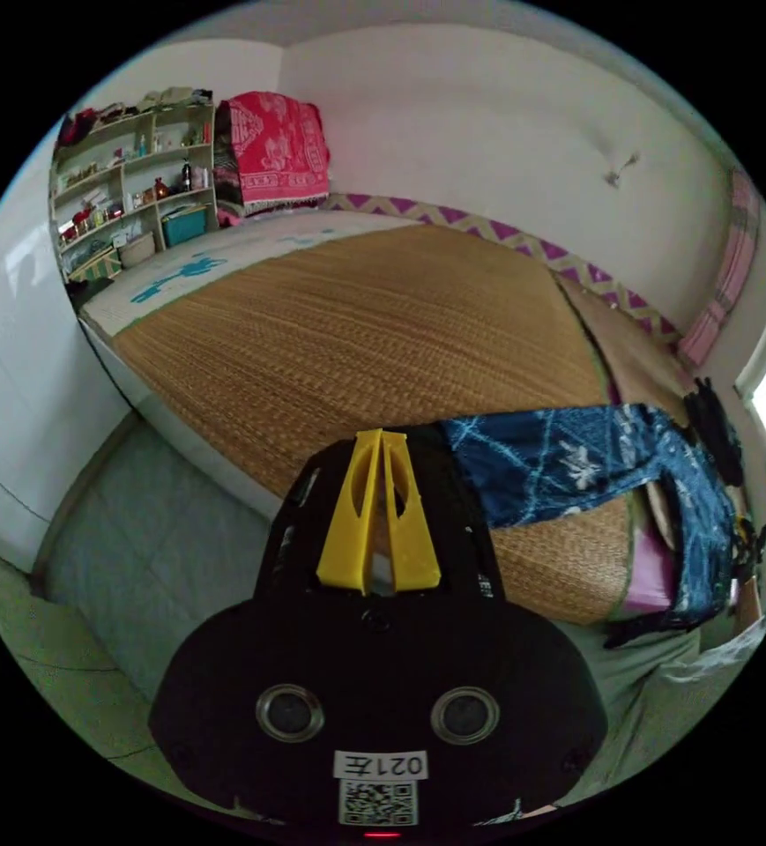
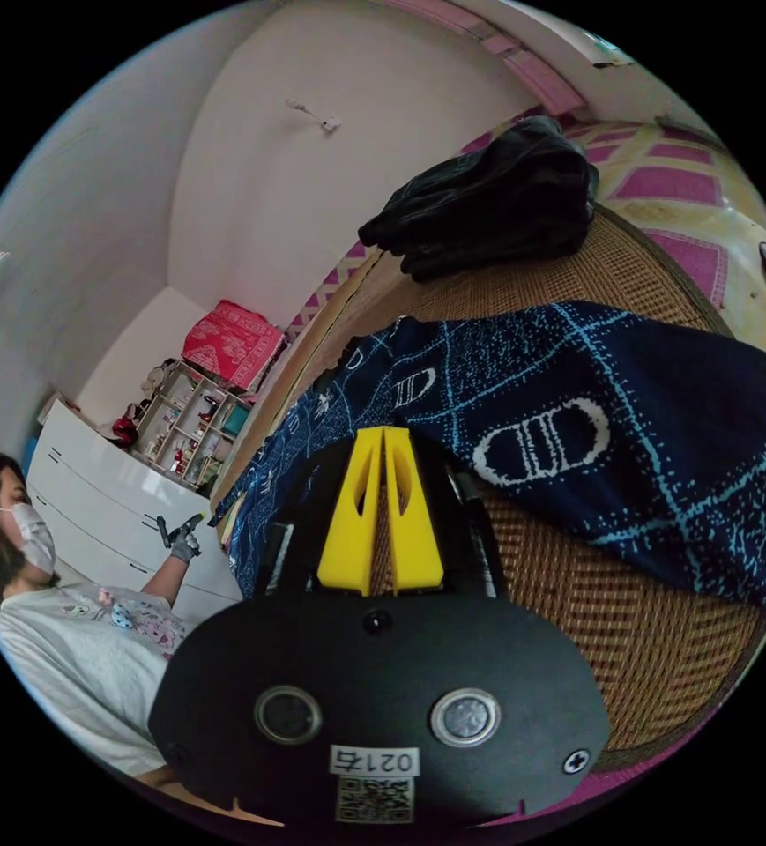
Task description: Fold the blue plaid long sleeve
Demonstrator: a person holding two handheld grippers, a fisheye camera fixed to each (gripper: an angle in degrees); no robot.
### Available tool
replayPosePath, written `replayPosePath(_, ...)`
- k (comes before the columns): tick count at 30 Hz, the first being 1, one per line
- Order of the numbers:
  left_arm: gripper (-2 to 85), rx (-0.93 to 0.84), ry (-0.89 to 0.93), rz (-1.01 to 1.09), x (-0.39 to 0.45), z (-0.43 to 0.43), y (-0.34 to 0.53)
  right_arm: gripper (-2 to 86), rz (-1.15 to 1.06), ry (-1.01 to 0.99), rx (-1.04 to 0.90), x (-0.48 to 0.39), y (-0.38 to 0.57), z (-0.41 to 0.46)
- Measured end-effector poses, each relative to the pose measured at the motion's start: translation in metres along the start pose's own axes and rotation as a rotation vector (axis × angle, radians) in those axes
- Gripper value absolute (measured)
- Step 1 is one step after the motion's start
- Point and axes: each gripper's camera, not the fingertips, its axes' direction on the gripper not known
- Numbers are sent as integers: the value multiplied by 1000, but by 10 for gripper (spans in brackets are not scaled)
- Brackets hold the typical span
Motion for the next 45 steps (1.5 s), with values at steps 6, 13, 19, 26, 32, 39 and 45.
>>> replayPosePath(6,35,45,146,-274,-36,-15,38,-6,-13,-22,18,-4,1,-4)
replayPosePath(13,114,27,299,-574,-99,27,57,-6,-14,-46,18,-8,-1,-6)
replayPosePath(19,128,-39,316,-625,-115,72,60,-6,-16,-61,30,-14,-2,-10)
replayPosePath(26,127,-19,374,-715,-142,108,83,-7,-10,-91,32,-20,-5,-13)
replayPosePath(32,113,15,409,-721,-147,145,115,-7,-2,-104,42,-28,-6,-16)
replayPosePath(39,107,25,355,-738,-132,199,159,-7,0,-102,40,-43,-8,-19)
replayPosePath(45,25,63,321,-730,-106,255,207,-7,3,-107,46,-57,-8,-25)
